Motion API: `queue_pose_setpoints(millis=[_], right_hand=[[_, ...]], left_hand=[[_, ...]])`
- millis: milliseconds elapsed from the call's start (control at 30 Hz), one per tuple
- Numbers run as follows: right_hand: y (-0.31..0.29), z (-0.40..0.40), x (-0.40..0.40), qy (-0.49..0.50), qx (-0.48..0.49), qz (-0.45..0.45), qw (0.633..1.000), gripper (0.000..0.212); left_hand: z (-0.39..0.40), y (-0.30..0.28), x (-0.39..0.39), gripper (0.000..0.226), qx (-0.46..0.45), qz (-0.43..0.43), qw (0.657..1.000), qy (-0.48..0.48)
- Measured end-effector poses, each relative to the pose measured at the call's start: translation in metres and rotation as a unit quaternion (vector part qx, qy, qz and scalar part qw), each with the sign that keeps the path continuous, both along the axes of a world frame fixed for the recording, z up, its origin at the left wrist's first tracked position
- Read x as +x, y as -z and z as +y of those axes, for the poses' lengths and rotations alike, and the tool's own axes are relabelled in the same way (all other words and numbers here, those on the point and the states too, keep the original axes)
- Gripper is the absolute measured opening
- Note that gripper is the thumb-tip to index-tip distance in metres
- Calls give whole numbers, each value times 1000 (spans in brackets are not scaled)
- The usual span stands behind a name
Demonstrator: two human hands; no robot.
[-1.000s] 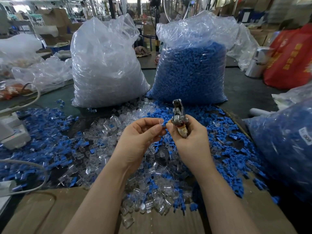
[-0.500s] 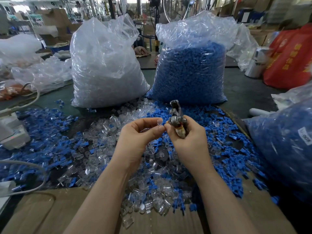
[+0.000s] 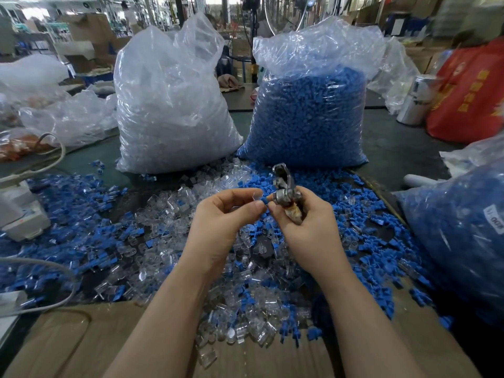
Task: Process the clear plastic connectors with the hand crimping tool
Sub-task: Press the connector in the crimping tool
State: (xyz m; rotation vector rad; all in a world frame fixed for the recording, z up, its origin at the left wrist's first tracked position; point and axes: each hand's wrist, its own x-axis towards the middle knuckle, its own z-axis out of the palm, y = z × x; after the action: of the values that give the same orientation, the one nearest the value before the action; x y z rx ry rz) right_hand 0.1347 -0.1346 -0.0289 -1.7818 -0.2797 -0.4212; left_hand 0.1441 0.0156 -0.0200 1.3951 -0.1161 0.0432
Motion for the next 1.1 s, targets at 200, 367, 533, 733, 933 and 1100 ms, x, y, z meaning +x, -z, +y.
queue_pose_setpoints(millis=[200, 367, 533, 733, 933, 1100], right_hand=[[5, -13, 5, 37, -76, 46, 995, 11], [5, -12, 5, 26, -189, 71, 979, 8], [5, -10, 5, 16, -197, 76, 977, 12], [2, -10, 3, 1, -184, 86, 979, 18], [5, -11, 4, 14, -216, 71, 974, 9], [5, -10, 5, 19, -229, 67, 971, 10]], left_hand=[[0, 2, 1, 27, -6, -35, 999, -11], [0, 2, 3, 28, 8, -83, 996, -14], [2, 3, 4, 30, 26, -112, 993, -13], [3, 2, 3, 35, 39, -126, 991, -5], [2, 1, 2, 35, 40, -129, 991, -2], [2, 1, 1, 35, 38, -131, 991, -2]])
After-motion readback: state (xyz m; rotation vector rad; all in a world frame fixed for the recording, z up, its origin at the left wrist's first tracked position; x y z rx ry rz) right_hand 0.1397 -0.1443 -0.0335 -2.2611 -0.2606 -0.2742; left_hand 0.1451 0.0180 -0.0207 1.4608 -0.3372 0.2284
